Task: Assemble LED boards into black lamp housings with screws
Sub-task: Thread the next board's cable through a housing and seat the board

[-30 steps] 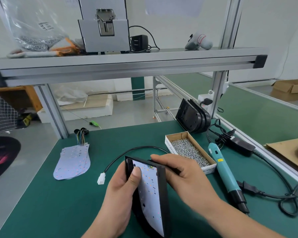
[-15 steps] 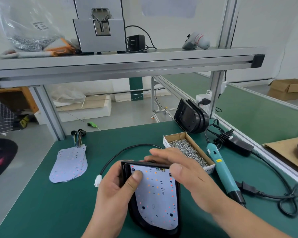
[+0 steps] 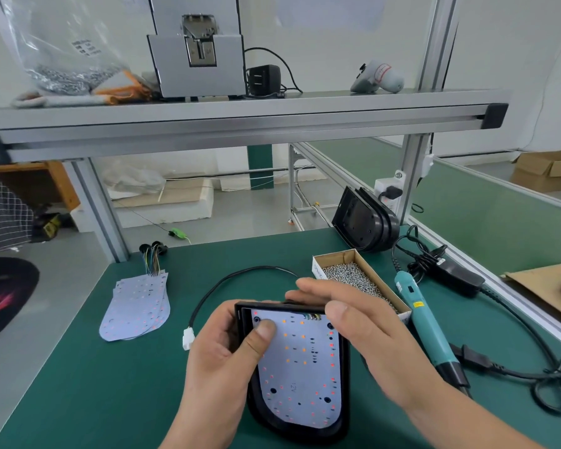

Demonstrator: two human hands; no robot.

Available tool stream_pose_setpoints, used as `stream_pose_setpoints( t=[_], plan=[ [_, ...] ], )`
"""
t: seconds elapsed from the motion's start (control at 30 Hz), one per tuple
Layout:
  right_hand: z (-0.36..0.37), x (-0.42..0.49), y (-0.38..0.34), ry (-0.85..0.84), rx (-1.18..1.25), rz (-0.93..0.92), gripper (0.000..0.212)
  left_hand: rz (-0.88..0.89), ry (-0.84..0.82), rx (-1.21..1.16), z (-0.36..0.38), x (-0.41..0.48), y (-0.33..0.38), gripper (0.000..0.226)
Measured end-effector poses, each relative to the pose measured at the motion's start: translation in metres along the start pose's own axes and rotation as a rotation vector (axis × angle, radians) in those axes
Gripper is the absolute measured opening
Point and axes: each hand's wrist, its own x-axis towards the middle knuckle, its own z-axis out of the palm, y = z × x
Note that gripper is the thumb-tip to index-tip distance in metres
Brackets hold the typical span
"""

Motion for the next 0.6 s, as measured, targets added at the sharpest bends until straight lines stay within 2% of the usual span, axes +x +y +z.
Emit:
stream_pose_setpoints(
  t=[0.2,0.5,0.6],
  plan=[
    [0.002,-0.001,-0.001,0.075,0.021,0.003,0.042,0.036,0.002,0.055,0.003,-0.003,0.004,0.034],
    [0.010,0.001,-0.010,0.192,-0.042,-0.133,0.032,0.036,0.001,0.025,0.009,-0.003,0.006,0.037],
    [0.011,0.002,-0.007,0.195,-0.059,-0.056,0.035,0.028,0.013,0.027,0.008,-0.002,0.004,0.037]
  ],
)
